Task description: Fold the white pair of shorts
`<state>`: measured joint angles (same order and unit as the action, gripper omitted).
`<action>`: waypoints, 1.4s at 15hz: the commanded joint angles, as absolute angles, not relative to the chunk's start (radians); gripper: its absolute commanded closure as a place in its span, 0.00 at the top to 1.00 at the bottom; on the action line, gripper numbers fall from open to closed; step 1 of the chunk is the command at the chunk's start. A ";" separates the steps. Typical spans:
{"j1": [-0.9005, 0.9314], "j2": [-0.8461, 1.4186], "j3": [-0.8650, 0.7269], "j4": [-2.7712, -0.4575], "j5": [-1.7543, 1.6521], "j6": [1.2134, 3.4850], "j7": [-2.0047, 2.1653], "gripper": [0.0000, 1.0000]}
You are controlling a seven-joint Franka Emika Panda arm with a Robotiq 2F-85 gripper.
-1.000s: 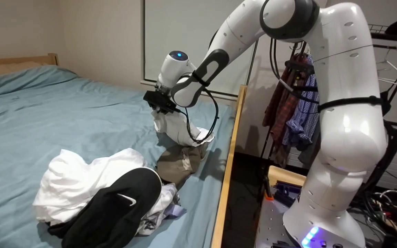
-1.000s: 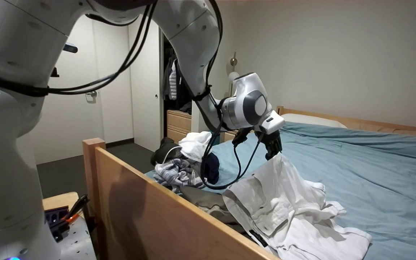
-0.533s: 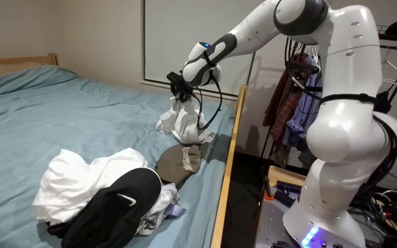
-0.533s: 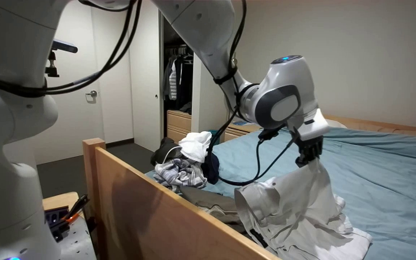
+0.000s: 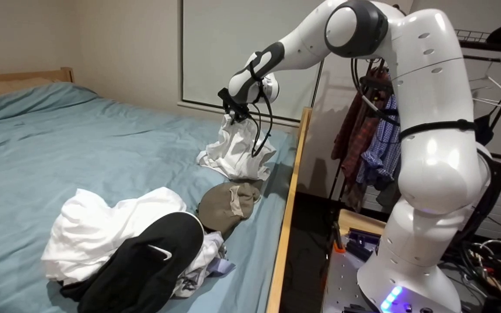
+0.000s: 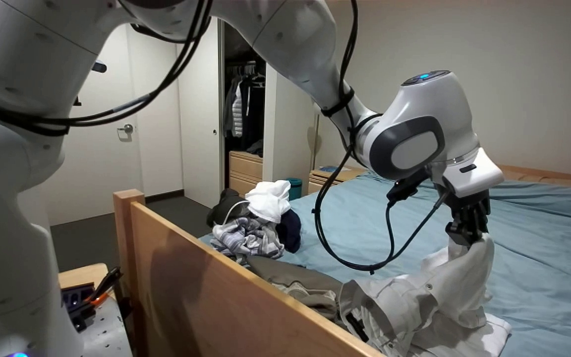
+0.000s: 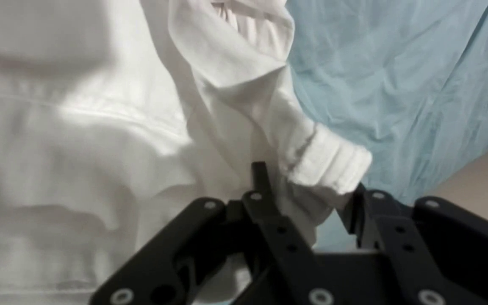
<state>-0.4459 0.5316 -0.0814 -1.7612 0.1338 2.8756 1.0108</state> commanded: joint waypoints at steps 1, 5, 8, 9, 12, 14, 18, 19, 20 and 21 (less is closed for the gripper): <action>-0.354 0.532 -0.138 -1.786 0.211 2.949 0.942 0.74; -0.276 0.545 -0.205 -1.800 0.225 3.013 0.960 0.98; -0.236 0.603 -0.288 -1.767 0.224 2.988 0.996 1.00; -0.220 0.632 -0.328 -1.750 0.226 2.976 1.024 1.00; -0.297 0.684 -0.276 -1.706 0.298 2.902 1.003 1.00; -0.270 0.665 -0.302 -1.744 0.291 2.921 0.990 1.00; -0.288 0.702 -0.300 -1.708 0.305 2.899 0.993 1.00; -0.288 0.702 -0.299 -1.706 0.305 2.898 0.994 1.00; -0.288 0.702 -0.298 -1.705 0.305 2.898 0.994 1.00; -0.288 0.702 -0.297 -1.704 0.305 2.898 0.994 1.00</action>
